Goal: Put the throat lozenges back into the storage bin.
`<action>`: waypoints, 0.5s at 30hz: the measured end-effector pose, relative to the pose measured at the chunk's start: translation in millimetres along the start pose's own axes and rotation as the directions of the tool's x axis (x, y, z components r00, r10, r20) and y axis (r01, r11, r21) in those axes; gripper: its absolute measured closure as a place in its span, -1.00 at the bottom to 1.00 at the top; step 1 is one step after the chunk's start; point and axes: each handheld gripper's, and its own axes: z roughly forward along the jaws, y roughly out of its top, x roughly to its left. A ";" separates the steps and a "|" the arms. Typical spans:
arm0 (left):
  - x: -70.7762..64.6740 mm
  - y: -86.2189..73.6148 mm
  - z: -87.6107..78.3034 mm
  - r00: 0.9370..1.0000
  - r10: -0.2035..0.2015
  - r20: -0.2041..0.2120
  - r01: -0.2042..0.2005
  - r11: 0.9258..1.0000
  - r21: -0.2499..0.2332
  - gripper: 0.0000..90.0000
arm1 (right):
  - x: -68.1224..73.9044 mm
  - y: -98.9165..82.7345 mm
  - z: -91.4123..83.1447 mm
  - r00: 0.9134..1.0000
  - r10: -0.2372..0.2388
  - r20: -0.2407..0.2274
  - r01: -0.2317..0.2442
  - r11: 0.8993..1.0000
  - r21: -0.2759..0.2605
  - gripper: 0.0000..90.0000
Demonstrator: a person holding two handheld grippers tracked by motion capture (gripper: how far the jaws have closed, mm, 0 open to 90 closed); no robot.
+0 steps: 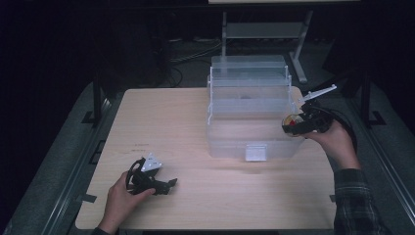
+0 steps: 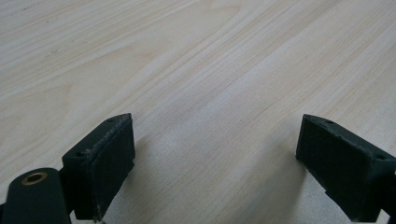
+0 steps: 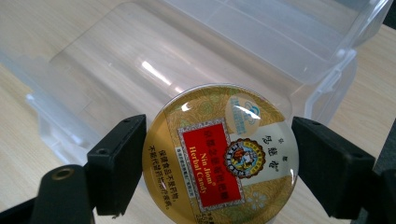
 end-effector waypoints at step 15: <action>0.0 0.0 0.0 1.000 0.000 0.000 0.000 1.000 0.000 -0.76 | -5.6 -2.2 14.7 1.000 0.012 0.006 -0.013 0.999 0.039 -0.56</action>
